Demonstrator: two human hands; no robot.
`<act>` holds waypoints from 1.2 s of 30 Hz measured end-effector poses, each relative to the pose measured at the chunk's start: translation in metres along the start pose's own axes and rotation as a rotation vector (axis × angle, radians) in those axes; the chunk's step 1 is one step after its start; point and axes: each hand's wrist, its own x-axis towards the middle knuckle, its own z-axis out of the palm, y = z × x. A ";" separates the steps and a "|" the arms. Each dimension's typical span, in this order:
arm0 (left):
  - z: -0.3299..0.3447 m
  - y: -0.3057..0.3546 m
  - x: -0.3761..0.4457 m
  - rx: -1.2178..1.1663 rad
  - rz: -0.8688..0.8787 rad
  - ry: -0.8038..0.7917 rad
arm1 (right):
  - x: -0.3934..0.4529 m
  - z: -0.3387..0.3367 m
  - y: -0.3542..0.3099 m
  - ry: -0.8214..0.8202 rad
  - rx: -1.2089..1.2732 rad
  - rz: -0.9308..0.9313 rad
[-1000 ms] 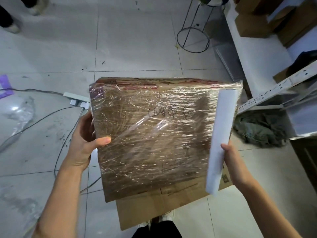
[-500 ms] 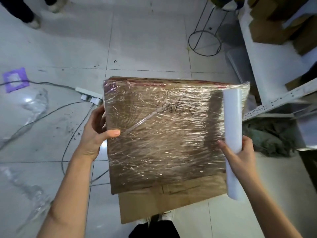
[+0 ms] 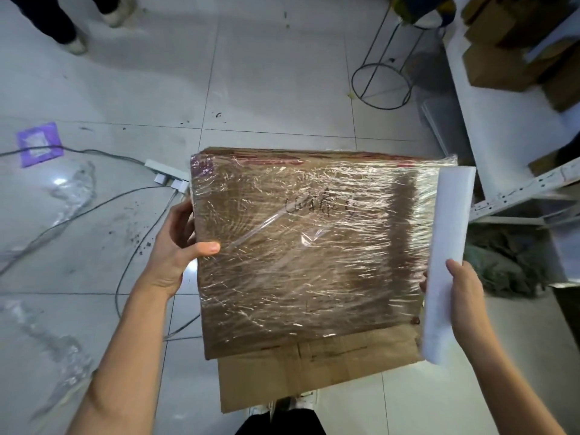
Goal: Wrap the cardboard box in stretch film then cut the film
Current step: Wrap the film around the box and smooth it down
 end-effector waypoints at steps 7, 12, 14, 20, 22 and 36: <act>-0.002 0.001 0.000 -0.011 -0.013 0.002 | 0.004 0.003 0.015 0.028 -0.169 -0.186; -0.004 -0.002 0.000 -0.032 -0.030 -0.001 | 0.017 0.009 0.020 0.137 -0.172 -0.203; -0.005 -0.003 0.001 -0.055 -0.033 0.008 | 0.021 0.007 0.020 0.084 -0.127 -0.184; -0.008 -0.001 0.005 -0.050 -0.051 -0.007 | 0.025 0.005 0.019 -0.038 -0.092 -0.159; -0.009 0.003 0.006 0.000 -0.060 0.004 | 0.022 0.008 0.021 -0.032 -0.135 -0.200; 0.103 -0.005 0.000 1.559 0.804 0.183 | 0.014 0.008 0.033 -0.034 -0.206 -0.253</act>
